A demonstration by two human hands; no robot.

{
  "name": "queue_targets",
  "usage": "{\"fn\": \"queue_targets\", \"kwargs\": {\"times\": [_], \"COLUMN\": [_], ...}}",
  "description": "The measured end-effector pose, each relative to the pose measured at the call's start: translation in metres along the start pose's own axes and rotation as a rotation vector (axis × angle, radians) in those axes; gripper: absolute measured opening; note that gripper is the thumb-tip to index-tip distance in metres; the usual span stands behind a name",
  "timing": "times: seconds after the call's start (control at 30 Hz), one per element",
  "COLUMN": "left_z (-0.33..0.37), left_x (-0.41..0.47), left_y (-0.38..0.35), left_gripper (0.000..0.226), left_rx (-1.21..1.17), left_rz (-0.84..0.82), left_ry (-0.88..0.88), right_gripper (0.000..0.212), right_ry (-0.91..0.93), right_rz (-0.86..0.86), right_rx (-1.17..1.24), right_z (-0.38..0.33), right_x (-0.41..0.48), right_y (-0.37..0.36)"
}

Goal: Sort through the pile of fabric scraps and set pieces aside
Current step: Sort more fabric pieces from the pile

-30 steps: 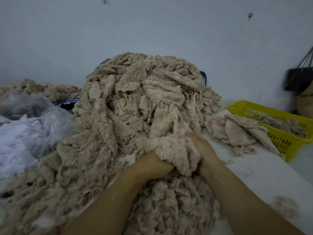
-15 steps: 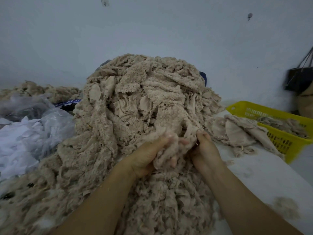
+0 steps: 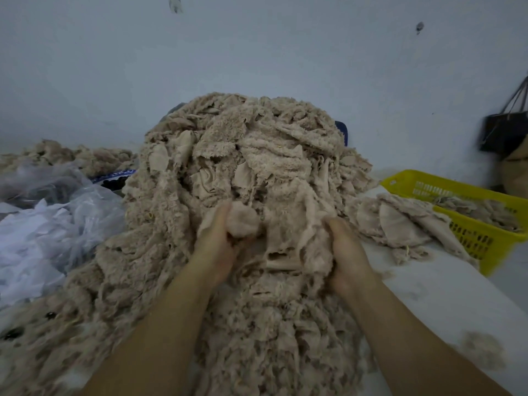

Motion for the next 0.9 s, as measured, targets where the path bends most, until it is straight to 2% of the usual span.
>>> {"fn": "queue_targets", "kwargs": {"times": [0.1, 0.17, 0.23, 0.3, 0.37, 0.47, 0.5, 0.57, 0.6, 0.67, 0.73, 0.8, 0.9], "left_z": [-0.011, -0.011, -0.001, 0.012, 0.021, 0.029, 0.029, 0.026, 0.023, 0.017, 0.004, -0.002, -0.007], "left_x": [-0.01, -0.013, -0.013, -0.013, -0.012, -0.013, -0.015, -0.019, -0.02, -0.021, -0.021, -0.026, -0.032], "left_y": [-0.014, -0.019, -0.018, -0.013, -0.01, -0.009, -0.01, -0.013, -0.014, -0.018, -0.025, -0.038, -0.045], "left_gripper": [0.063, 0.071, 0.066, 0.059, 0.053, 0.063, 0.065, 0.066, 0.067, 0.056, 0.044, 0.044, 0.045], "left_rx": [0.665, 1.089, 1.333, 1.409, 1.256, 0.942, 0.863, 0.804, 0.774, 0.601, 0.285, 0.061, 0.084], "left_rz": [-0.14, -0.242, -0.2, -0.107, -0.067, -0.009, -0.015, -0.058, -0.084, -0.079, -0.103, -0.223, -0.312], "left_ry": [0.029, -0.062, -0.208, -0.344, -0.427, -0.482, -0.484, -0.498, -0.48, -0.367, -0.179, -0.053, -0.007], "right_gripper": [0.008, 0.01, 0.014, 0.016, 0.011, 0.016, 0.034, 0.013, 0.015, 0.01, 0.019, 0.016, 0.009], "right_ry": [0.158, 0.224, 0.255, 0.251, 0.244, 0.249, 0.246, 0.281, 0.327, 0.427, 0.546, 0.624, 0.572], "right_rz": [0.049, 0.027, -0.01, -0.036, -0.081, -0.098, -0.068, 0.021, 0.087, 0.176, 0.228, 0.163, -0.023], "right_rx": [-0.282, -0.365, -0.401, -0.433, -0.457, -0.396, -0.408, -0.504, -0.588, -0.704, -0.75, -0.804, -0.919], "right_z": [-0.006, -0.007, -0.006, -0.006, -0.005, -0.006, -0.006, -0.008, -0.009, -0.012, -0.017, -0.017, -0.004], "right_x": [-0.008, -0.012, -0.016, -0.017, -0.02, -0.021, -0.022, -0.021, -0.017, -0.016, -0.02, -0.023, -0.025], "right_y": [-0.006, -0.011, -0.016, -0.019, -0.022, -0.024, -0.024, -0.02, -0.014, -0.01, -0.009, -0.018, -0.037]}}
Point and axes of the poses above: each hand's wrist, its own x-axis towards the middle knuckle, its own y-axis out of the back of the hand, z = x × y, the point moved 6 cm from there along x, towards the middle knuckle, and after that the axes turned 9 degrees about -y, right-handed, at the moved point
